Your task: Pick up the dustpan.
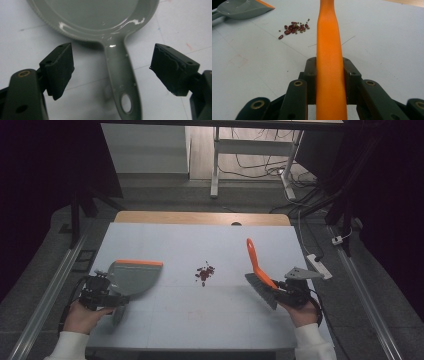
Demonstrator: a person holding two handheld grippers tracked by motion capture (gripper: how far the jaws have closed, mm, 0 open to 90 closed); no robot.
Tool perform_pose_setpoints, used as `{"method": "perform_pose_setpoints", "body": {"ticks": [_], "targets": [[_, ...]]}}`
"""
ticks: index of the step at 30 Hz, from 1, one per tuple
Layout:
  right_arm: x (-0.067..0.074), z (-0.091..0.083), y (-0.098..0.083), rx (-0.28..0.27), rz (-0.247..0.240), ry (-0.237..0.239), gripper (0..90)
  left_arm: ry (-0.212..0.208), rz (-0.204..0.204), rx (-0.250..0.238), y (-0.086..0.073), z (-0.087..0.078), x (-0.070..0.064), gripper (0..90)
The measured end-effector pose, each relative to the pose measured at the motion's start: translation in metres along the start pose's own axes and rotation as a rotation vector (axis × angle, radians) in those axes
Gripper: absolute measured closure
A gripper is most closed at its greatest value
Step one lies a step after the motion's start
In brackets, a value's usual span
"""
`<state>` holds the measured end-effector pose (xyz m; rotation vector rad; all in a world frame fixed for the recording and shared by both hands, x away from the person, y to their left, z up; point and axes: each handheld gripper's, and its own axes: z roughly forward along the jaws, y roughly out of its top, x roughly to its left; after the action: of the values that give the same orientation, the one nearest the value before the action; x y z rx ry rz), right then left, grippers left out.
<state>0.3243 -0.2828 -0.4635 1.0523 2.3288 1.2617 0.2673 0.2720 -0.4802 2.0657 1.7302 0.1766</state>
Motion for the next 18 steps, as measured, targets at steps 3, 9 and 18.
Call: {"method": "perform_pose_setpoints", "body": {"ticks": [3, 9, 18], "targets": [[0.0, 0.0, 0.0, 0.002, -0.001, -0.001, 70.0, -0.023, -0.01, 0.003, 0.0, 0.003, 0.0, 19.4], [0.0, 0.001, -0.001, 0.008, -0.004, -0.003, 70.0, -0.059, -0.021, 0.033, 0.0, 0.011, 0.0, 20.1], [0.002, 0.003, -0.002, 0.012, -0.008, 0.003, 70.0, -0.074, -0.047, 0.065, -0.001, 0.026, 0.006, 27.0]]}}
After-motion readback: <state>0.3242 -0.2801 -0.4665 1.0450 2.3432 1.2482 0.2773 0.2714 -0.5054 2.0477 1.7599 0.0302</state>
